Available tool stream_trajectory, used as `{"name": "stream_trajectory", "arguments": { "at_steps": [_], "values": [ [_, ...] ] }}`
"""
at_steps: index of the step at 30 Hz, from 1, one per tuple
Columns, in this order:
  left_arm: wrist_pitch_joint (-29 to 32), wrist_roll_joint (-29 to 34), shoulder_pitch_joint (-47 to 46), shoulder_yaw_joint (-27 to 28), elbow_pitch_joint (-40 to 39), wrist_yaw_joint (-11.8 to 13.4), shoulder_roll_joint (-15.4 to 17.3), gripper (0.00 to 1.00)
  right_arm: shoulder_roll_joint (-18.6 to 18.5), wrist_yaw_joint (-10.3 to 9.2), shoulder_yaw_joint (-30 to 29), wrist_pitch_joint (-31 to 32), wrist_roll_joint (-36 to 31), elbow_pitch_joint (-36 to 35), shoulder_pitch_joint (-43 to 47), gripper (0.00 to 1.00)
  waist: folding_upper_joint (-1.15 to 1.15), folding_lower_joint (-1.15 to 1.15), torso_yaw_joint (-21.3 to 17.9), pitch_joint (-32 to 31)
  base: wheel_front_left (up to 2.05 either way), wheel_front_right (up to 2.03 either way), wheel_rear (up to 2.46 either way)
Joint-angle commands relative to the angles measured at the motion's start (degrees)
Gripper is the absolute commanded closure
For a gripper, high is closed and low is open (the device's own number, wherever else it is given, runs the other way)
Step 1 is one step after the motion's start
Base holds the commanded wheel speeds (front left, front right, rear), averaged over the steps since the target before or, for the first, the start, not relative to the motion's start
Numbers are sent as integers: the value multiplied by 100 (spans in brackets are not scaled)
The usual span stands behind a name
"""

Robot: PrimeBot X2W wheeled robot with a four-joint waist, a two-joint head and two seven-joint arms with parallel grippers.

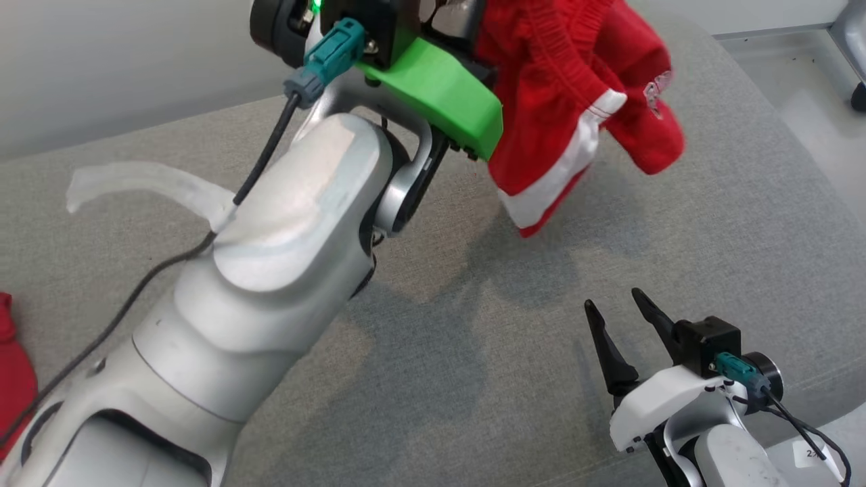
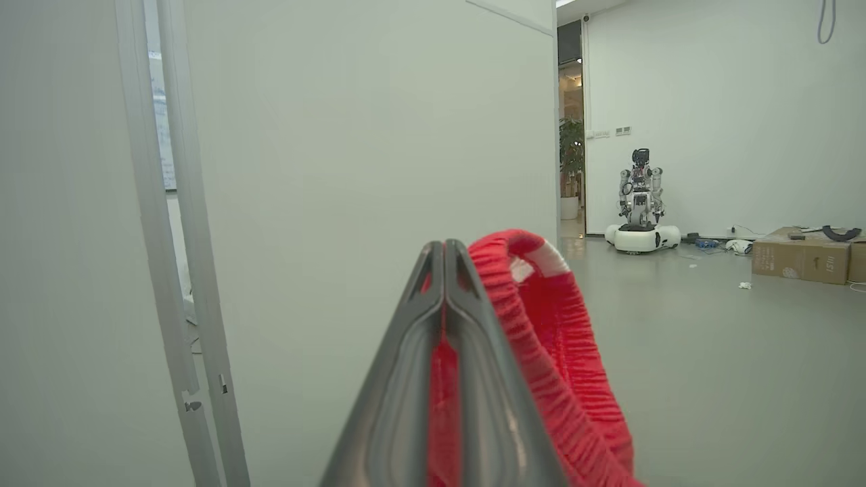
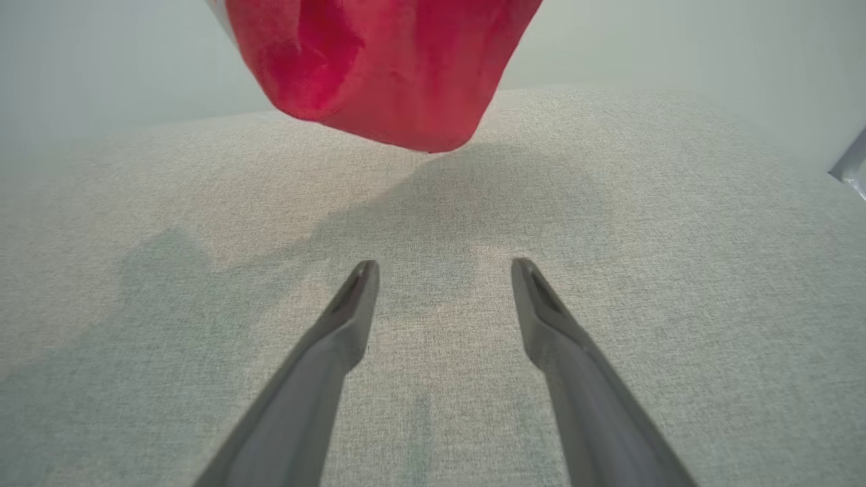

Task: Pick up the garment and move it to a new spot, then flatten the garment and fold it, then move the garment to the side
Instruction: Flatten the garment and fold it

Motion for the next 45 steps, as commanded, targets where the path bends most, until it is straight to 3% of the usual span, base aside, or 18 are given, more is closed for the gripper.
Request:
{"name": "stream_trajectory", "arguments": {
  "at_steps": [1,6,12,20,21,22,30,37,45],
  "values": [
    [118,-249,520,61,-110,89,132,100,-21,0,18,44,-43,-39,90,0,0,0,145,-40,0,0,0],
    [378,-738,1707,275,-242,447,653,100,-52,0,28,96,-61,-139,111,0,0,0,409,-11,0,0,0],
    [353,-1094,2662,677,249,840,1265,100,-113,0,86,186,-64,-262,16,0,0,0,729,90,0,0,0],
    [151,-1455,2991,1040,970,848,1343,98,-113,0,128,247,-76,-333,-22,0,0,0,859,123,0,0,0],
    [124,-1478,3015,1065,1086,829,1354,56,-114,0,131,250,-74,-340,-14,0,0,0,862,126,0,0,0],
    [101,-1496,3046,1073,1205,802,1360,0,-115,0,135,253,-70,-340,-6,0,0,0,862,126,0,0,0],
    [-84,-1720,3284,1260,1767,645,1380,0,-122,0,77,260,-31,-308,85,0,0,0,872,71,0,0,0],
    [-99,-1946,3452,1309,1463,420,1211,0,-123,0,-21,277,-43,-348,161,0,0,0,955,-19,0,0,0],
    [351,-1955,3323,1022,1240,332,1005,0,-87,0,38,276,-23,-370,128,0,0,0,915,-19,0,0,0]
  ]
}}
